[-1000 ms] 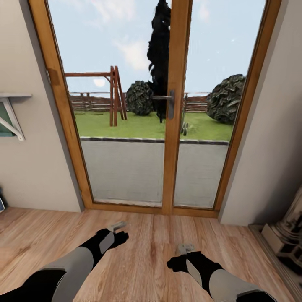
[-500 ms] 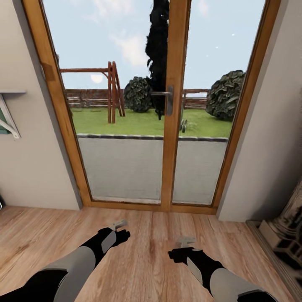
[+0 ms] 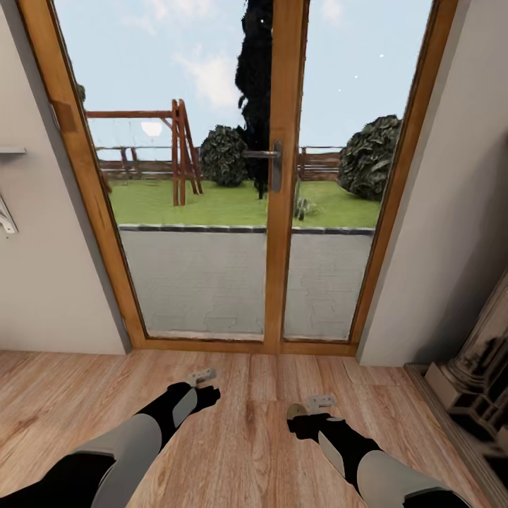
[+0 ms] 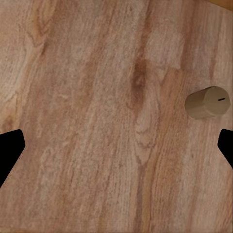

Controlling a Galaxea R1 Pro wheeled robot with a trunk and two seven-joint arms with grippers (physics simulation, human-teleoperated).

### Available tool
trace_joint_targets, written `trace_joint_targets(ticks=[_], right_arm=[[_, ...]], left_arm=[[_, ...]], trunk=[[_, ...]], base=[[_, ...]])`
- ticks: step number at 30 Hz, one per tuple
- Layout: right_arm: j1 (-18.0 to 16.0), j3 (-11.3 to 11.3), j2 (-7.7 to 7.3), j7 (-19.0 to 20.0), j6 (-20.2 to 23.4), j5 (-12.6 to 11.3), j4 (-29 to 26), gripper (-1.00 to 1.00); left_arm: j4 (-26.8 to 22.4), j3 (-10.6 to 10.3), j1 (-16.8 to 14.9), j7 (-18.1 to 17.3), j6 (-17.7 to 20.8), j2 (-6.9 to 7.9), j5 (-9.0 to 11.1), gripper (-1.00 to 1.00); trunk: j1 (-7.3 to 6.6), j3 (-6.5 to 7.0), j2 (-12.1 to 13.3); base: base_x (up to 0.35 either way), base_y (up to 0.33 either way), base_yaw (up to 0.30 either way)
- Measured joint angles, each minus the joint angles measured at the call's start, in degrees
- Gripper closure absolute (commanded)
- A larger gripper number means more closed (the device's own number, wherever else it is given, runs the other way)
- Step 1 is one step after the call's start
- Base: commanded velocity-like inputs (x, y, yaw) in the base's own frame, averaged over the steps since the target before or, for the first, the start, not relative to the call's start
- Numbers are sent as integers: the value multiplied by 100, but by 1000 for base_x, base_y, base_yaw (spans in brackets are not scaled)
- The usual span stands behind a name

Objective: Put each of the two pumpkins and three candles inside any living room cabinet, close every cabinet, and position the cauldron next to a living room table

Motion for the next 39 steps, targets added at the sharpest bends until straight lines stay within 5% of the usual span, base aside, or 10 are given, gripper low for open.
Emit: trace_joint_targets(ticks=[3,12,19,26,32,39], right_arm=[[0,4,1,0,-1,2,0,-100],[0,-3,1,-43,13,-1,0,-100],[-32,-6,-2,-446,54,-4,-7,-100],[-353,-5,-8,-504,425,-15,-2,-100],[-825,-4,-3,-558,1132,-378,8,-100],[-1129,2,1,-879,1461,-769,9,-100]], left_arm=[[-325,-161,0,-25,48,-1,-9,-100],[-898,-181,1,-32,582,9,-8,-100],[-2015,-184,1,-13,1598,29,-9,-100],[-2347,-178,2,-16,2081,32,3,-100],[-2369,-176,-1,-21,2199,32,3,-100],[-2457,-177,-10,-21,2728,32,6,-100]], trunk=[[43,-35,-79],[241,-197,-440],[395,-322,-721],[548,-448,-1001],[680,-556,-1242],[834,-682,-1523]], base=[[0,0,0],[0,0,0],[0,0,0],[0,0,0],[0,0,0],[0,0,0]])
